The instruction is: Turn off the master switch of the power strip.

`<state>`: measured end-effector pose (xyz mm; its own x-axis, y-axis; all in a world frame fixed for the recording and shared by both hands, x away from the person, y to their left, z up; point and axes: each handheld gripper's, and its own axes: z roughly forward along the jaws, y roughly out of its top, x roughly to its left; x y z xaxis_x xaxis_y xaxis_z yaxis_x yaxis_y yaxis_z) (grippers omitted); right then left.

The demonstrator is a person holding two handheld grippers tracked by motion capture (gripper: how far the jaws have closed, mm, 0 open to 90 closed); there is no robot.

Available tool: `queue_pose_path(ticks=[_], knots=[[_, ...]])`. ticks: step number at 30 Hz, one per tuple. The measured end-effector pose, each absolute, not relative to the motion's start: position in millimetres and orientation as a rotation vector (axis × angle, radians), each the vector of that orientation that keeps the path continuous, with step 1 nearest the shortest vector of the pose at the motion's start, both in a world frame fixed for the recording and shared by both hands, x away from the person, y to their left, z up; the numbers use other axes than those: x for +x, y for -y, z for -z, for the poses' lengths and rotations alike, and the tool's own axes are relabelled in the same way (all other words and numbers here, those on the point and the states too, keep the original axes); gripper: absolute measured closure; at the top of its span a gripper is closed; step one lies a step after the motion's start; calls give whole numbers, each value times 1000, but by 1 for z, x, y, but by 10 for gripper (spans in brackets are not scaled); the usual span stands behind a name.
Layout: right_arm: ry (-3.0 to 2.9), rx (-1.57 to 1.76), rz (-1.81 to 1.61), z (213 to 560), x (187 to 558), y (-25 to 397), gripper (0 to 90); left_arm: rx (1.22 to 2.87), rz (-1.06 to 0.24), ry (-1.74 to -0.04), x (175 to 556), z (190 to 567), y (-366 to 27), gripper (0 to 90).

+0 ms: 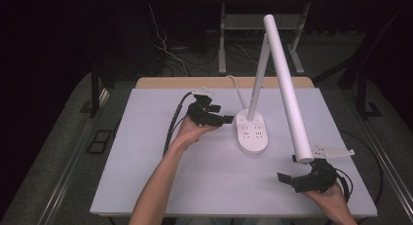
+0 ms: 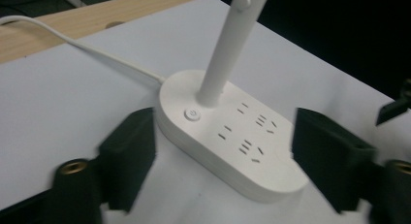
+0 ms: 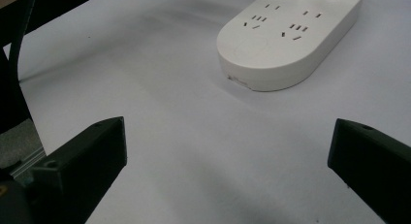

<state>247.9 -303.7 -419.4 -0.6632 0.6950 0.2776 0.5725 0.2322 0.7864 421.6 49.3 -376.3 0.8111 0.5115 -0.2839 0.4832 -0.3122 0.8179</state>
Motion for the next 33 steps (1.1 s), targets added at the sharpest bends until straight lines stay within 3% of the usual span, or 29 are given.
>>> queue_pose_path(ticks=[4,15,33], knots=[[-2362,1222,-1414,420,248,303,0,1974,0,-725,416,375,-59,0],[-2362,1230,-1408,420,248,303,0,1877,-67,-760,382,373,-96,0],[-2361,1230,-1408,420,248,301,0,1856,-109,-782,338,376,-139,0]])
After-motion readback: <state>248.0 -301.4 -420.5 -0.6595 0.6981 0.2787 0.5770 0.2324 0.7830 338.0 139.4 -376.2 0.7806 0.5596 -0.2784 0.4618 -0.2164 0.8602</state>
